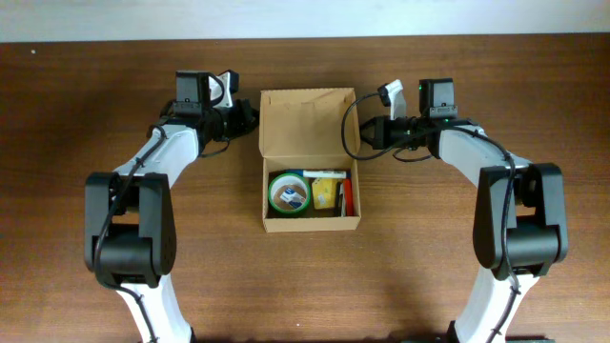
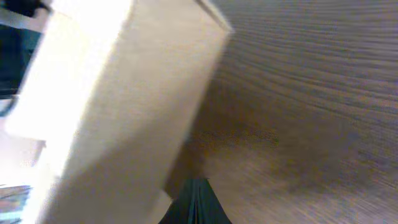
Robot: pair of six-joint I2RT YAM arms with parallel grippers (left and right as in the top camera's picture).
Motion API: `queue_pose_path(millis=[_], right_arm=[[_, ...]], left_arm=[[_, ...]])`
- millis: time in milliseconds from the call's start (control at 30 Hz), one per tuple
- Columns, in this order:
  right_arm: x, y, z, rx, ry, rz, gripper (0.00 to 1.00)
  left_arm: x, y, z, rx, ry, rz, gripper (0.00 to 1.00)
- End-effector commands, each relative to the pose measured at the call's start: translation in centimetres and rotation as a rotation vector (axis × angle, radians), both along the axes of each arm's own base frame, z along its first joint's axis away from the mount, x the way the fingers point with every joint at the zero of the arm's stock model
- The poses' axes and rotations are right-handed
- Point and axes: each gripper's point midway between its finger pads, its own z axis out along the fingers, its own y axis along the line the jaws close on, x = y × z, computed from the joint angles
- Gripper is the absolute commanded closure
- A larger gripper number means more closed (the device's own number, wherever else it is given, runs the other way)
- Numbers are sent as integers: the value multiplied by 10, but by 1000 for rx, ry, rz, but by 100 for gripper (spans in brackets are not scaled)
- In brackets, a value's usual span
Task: Pack container
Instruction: 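Push the box lid flaps closed with both grippers from either side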
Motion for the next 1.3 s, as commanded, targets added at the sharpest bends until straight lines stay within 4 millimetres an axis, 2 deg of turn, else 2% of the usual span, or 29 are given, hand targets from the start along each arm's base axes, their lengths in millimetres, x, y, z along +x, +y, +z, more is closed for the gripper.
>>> queue_pose_path(millis=[0, 400, 533, 767, 867, 1133, 1267], right_arm=[[-9, 12, 13, 114, 7, 67, 96], [-16, 22, 41, 245, -29, 163, 96], [-13, 24, 58, 264, -52, 180, 96], [-12, 24, 98, 262, -120, 189, 96], [-15, 24, 114, 261, -151, 193, 96], [-32, 24, 143, 254, -178, 212, 96], [-46, 24, 142, 231, -160, 229, 96]], left_arm=[[-1, -9, 1, -34, 7, -25, 98], [-13, -30, 18, -128, 2, -120, 98], [-12, -30, 43, -116, -69, -138, 98], [-17, -30, 105, -103, -218, -163, 98], [-23, -31, 123, -100, -250, -172, 98], [-50, -42, 145, -48, -296, -256, 98], [-65, -45, 147, -13, -282, -283, 99]])
